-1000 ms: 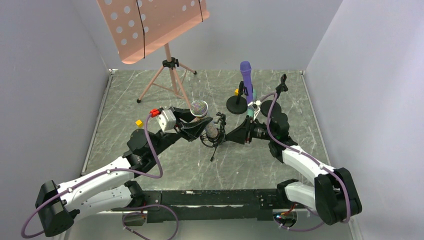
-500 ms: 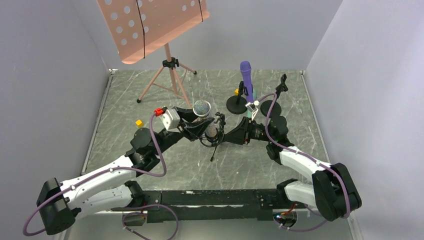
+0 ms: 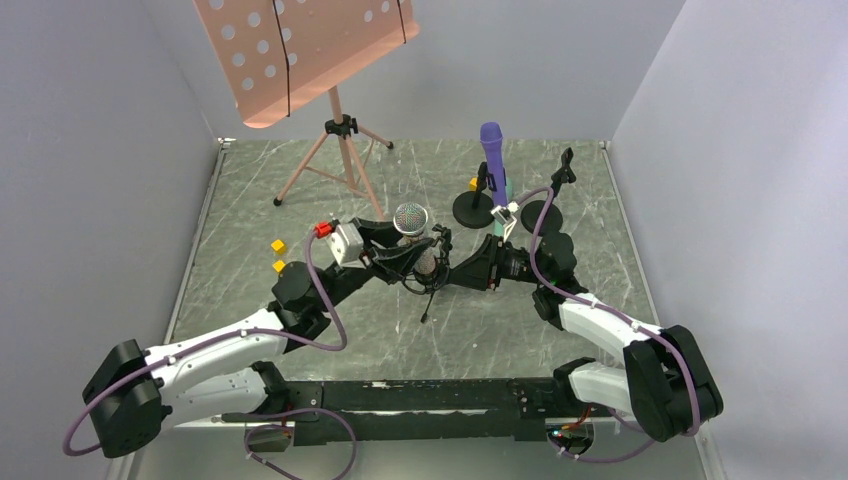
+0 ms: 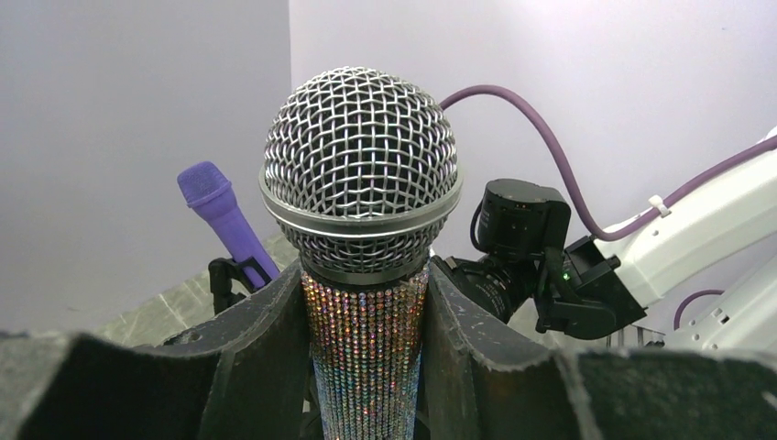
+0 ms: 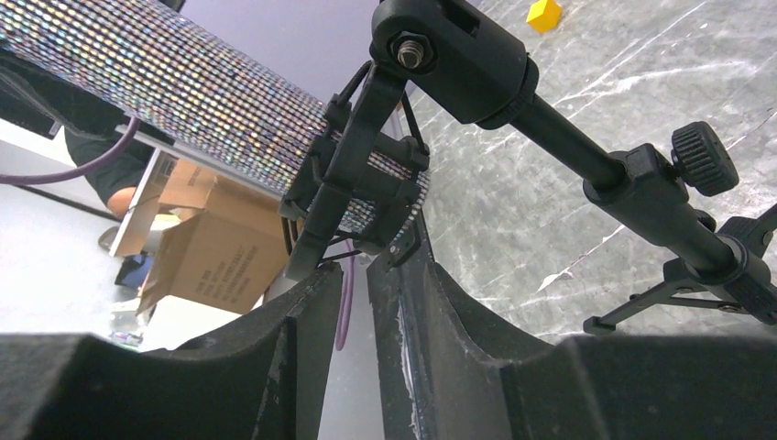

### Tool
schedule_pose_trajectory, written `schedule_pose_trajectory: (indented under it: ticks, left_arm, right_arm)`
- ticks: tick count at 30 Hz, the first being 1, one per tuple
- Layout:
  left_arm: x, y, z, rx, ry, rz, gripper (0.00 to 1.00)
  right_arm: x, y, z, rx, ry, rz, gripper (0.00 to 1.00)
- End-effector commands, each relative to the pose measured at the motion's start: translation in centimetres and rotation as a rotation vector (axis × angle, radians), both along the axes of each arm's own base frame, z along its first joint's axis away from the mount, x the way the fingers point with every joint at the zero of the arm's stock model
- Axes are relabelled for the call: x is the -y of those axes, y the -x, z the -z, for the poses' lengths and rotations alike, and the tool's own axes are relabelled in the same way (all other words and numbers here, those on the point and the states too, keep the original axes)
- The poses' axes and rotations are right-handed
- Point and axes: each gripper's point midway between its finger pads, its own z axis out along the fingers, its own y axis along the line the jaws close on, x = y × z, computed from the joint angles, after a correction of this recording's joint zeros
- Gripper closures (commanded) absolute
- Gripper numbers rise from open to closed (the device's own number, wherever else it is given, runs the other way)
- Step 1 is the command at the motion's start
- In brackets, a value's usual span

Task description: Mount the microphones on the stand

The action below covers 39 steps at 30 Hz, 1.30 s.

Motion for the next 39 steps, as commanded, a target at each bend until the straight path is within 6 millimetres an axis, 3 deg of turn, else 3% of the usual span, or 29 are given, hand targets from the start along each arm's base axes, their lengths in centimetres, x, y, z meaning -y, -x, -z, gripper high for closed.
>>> schedule_pose_trajectory:
  ticks: [1, 8, 20, 27, 33, 38, 39]
  left_arm:
    - [1.2, 0.3, 16.9, -0.349, -0.390, 0.044, 1.00]
    - [0.1, 0.7, 17.3, -0.354, -0.374, 0.026, 1.00]
    - [0.7, 0.8, 20.4, -0.401, -0.443, 0.051, 1.00]
    - [0.3, 0.5, 19.8, -0.404, -0.434, 0.020, 0.98]
    - [-0.3, 0.0, 17.7, -0.436, -0.409, -0.025, 0.56]
    - [-0.8, 0.0, 14.6, -0.424, -0.372, -0.039, 0.20]
    - [-0.9, 0.1, 13.8, -0.413, -0.363, -0.039, 0.17]
  right_arm:
    - [-0.2, 0.6, -2.2, 0.117, -0.042, -0.040, 0.56]
    - [-0.2, 0.4, -1.9, 0.113, -0.033, -0.033, 0.55]
    - [-0.1, 0.2, -1.7, 0.126, -0.023, -0.030, 0.51]
    - [0.0, 0.0, -1.6, 0.147, -0.010, -0.031, 0.44]
    - [0.3, -0.5, -1.3, 0.195, 0.024, -0.030, 0.30]
    - [0.5, -1.0, -0.8, 0.247, 0.070, -0.025, 0.25]
    - [0.6, -1.2, -0.8, 0.263, 0.078, -0.023, 0.24]
